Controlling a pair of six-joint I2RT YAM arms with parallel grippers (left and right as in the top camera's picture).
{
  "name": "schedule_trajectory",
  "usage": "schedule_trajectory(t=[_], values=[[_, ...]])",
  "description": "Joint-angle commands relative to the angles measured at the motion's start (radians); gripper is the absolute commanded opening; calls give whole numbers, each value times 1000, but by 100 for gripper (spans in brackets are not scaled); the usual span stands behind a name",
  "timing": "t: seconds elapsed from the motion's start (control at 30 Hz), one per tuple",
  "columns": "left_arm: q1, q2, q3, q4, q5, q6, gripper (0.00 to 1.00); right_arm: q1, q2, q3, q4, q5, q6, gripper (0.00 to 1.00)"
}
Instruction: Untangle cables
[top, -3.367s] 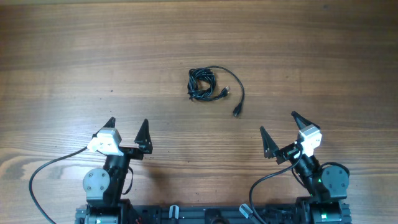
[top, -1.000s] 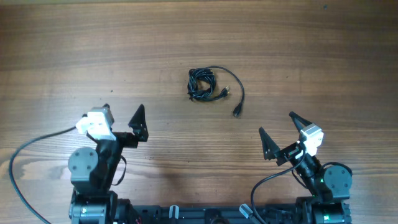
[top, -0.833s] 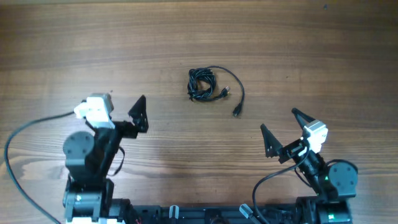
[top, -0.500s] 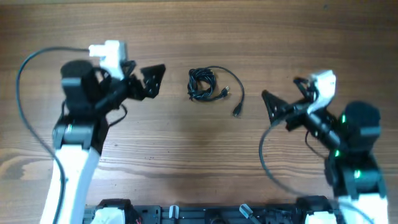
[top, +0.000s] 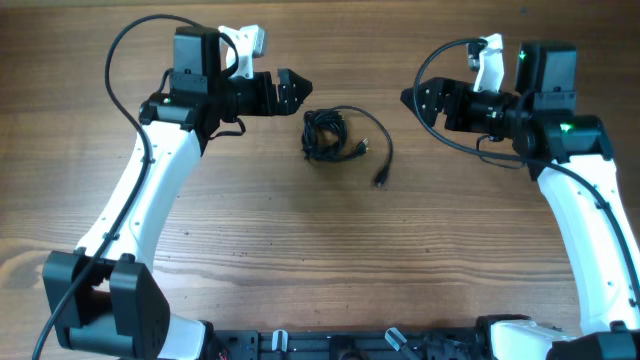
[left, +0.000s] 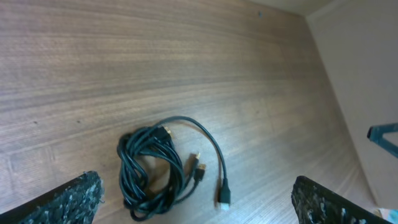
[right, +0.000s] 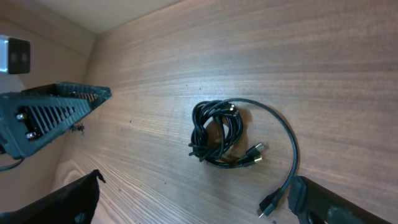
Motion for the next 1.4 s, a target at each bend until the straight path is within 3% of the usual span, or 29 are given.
schedule_trajectory(t=[0.0, 0.13, 0.23, 0.3, 0.4, 0.67, 0.87, 0.9, 0.97, 1.23, 1.37], values=[[-28, 42, 26, 15, -126, -35, 97, 3, 13, 26, 6, 11, 45, 94], [-165, 121, 26, 8, -524, -197, 78, 3, 14, 26, 6, 14, 57, 92], [-259, 188, 26, 34, -662, -253, 74, 3, 14, 26, 5, 14, 59, 91], [-290, 237, 26, 38, -693, -304, 66, 3, 14, 26, 5, 14, 59, 91], [-298, 293, 26, 55, -707, -367, 58, 3, 14, 26, 5, 14, 59, 90], [-298, 399, 26, 125, -707, -374, 40, 3, 14, 26, 5, 14, 58, 88], [-298, 414, 25, 108, -703, -378, 34, 3, 14, 26, 5, 14, 58, 86], [-298, 414, 25, 106, -703, -377, 20, 3, 14, 26, 5, 14, 59, 86], [-298, 414, 25, 105, -703, -378, 13, 3, 14, 26, 4, 14, 59, 84], [-296, 406, 28, 109, -703, -377, 4, 3, 14, 26, 3, 14, 80, 84], [-264, 270, 62, 101, -643, -415, 4, 9, 14, 26, 7, 14, 136, 84]])
